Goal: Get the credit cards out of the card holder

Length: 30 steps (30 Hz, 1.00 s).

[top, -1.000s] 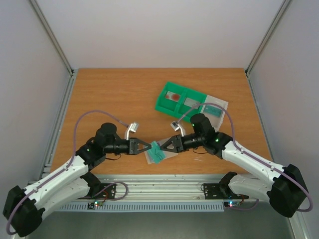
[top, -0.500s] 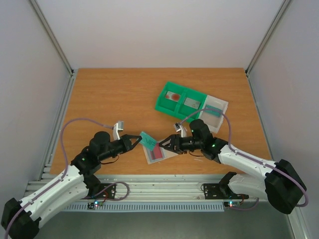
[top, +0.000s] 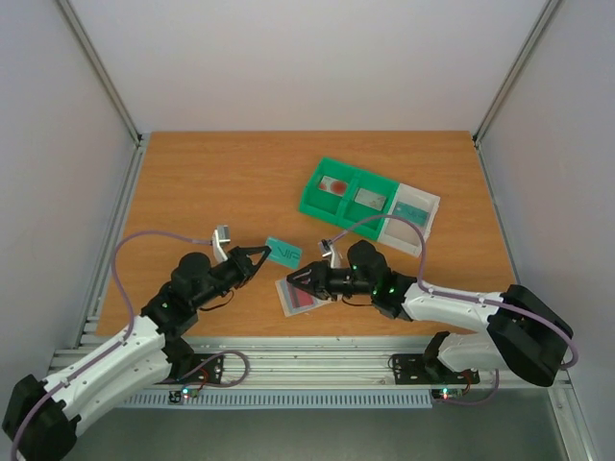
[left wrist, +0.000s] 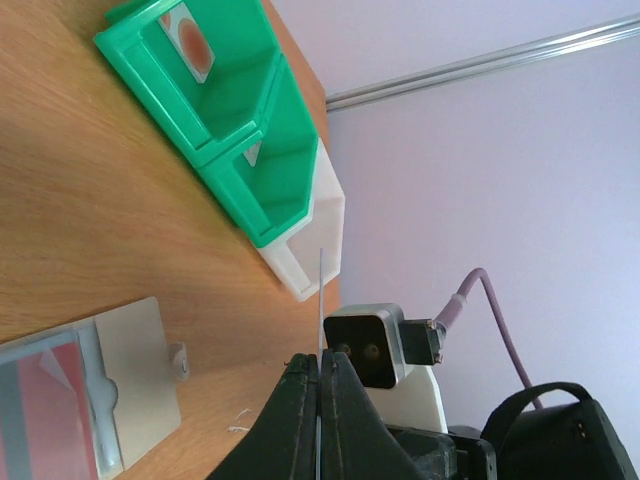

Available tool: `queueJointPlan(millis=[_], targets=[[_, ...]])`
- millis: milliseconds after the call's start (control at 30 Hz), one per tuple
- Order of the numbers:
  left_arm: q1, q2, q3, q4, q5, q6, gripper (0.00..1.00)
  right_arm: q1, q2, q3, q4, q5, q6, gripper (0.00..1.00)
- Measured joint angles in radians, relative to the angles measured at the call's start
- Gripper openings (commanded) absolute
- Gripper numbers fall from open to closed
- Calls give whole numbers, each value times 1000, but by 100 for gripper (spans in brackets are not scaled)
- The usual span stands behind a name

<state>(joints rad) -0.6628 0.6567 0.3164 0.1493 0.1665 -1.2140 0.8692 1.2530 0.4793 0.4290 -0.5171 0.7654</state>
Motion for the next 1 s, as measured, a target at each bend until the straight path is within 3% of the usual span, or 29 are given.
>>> queueJointPlan(millis=[133, 300, 1000], targets=[[0, 28, 0, 32, 3, -29, 0, 19, 18, -11, 86, 53, 42, 30], [0, 36, 0, 60, 4, -58, 0, 24, 25, -40, 164, 101, 77, 36], [0, 8, -22, 96, -3, -118, 0, 28, -3, -98, 275, 204, 124, 42]])
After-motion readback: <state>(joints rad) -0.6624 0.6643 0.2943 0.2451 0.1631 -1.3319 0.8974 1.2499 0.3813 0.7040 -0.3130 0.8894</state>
